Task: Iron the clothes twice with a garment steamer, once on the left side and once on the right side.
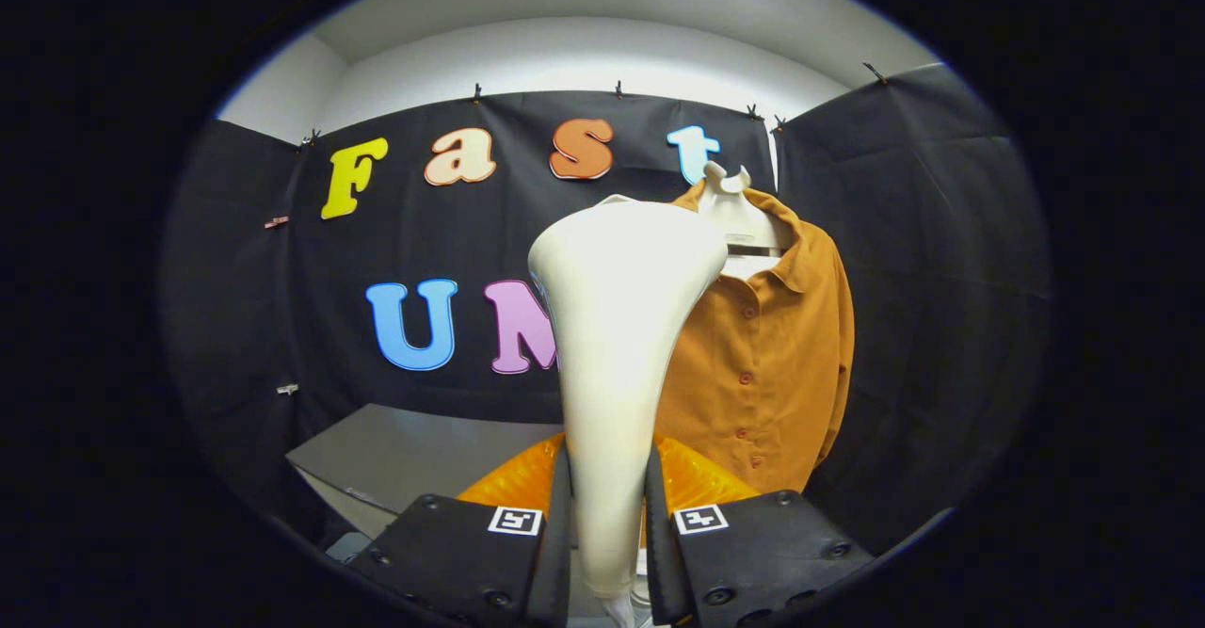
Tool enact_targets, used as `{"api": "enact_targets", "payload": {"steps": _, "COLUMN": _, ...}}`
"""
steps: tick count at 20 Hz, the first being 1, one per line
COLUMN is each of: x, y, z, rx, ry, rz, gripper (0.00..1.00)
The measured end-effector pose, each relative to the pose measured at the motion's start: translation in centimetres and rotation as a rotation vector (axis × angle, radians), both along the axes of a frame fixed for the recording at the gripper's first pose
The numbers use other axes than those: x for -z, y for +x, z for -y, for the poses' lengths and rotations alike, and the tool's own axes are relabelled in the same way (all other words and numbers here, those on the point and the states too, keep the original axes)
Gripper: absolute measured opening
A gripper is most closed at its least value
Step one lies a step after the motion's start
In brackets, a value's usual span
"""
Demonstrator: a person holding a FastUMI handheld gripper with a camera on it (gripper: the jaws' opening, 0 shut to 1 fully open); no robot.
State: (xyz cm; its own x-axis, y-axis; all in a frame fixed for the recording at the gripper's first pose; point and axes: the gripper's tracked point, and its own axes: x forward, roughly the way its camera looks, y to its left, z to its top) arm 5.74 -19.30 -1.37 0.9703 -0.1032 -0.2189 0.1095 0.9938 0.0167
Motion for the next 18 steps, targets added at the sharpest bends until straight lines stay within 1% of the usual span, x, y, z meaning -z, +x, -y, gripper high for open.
{"api": "enact_targets", "payload": {"steps": 2, "x": -0.6, "y": -0.3, "z": -2.9, "rx": -0.004, "ry": 0.02, "rz": 0.016, "gripper": 0.36}}
{"api": "enact_targets", "payload": {"steps": 5, "x": -1.0, "y": -1.3, "z": -7.7, "rx": -0.036, "ry": 0.069, "rz": 0.032, "gripper": 0.36}}
{"api": "enact_targets", "payload": {"steps": 8, "x": -1.5, "y": -1.6, "z": -10.8, "rx": -0.072, "ry": 0.072, "rz": 0.04, "gripper": 0.36}}
{"api": "enact_targets", "payload": {"steps": 12, "x": -2.2, "y": -2.0, "z": -13.2, "rx": -0.089, "ry": 0.066, "rz": 0.065, "gripper": 0.36}}
{"api": "enact_targets", "payload": {"steps": 18, "x": -3.4, "y": -2.6, "z": -14.9, "rx": -0.106, "ry": 0.027, "rz": 0.104, "gripper": 0.36}}
